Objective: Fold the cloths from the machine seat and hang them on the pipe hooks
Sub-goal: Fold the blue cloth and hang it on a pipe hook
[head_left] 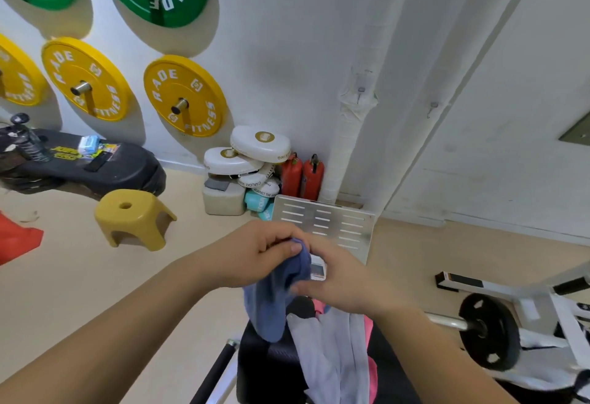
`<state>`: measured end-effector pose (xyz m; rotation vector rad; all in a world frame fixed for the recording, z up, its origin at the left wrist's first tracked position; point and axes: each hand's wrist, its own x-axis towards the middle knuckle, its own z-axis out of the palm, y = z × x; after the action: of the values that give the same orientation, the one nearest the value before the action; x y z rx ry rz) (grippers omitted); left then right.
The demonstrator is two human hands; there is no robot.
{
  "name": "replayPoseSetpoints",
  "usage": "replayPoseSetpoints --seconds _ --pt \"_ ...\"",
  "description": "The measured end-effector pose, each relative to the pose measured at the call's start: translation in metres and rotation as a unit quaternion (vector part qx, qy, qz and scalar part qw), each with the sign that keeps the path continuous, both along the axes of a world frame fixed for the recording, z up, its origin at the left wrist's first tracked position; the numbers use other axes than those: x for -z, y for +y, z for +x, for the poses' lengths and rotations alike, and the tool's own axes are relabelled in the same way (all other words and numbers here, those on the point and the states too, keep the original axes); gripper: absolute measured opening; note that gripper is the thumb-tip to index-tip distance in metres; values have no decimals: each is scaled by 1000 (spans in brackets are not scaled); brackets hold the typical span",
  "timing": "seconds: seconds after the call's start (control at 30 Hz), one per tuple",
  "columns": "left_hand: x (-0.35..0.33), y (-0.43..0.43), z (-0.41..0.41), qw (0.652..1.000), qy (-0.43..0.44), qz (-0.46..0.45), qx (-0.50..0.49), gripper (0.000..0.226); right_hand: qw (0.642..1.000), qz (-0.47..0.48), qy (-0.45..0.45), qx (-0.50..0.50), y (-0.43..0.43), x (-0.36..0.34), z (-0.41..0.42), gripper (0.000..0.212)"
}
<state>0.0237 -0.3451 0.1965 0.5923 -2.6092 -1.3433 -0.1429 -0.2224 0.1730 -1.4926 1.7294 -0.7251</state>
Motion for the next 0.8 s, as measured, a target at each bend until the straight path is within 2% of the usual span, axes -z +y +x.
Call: replayPoseSetpoints --seconds 0.13,0.37,0.47,0.53,0.6,0.7,0.8 --pt "-11 4 11 999 30 23 2 22 999 27 -37 -1 12 2 5 33" --pt "2 29 4 993 67 14 -93 25 986 149 77 23 77 41 -34 37" --pt "9 29 -7 988 60 -6 -143 25 973 183 110 87 105 48 -65 22" --pt "11 24 -10 982 65 -17 -176 26 968 166 135 132 117 44 -88 10" --pt "10 21 -7 976 75 -22 -203 28 969 119 116 183 123 36 -103 20" --pt "19 26 8 969 68 -33 -237 26 968 35 60 240 129 26 -109 13" --pt "46 41 31 961 63 19 -270 23 965 14 25 262 142 31 -96 13"
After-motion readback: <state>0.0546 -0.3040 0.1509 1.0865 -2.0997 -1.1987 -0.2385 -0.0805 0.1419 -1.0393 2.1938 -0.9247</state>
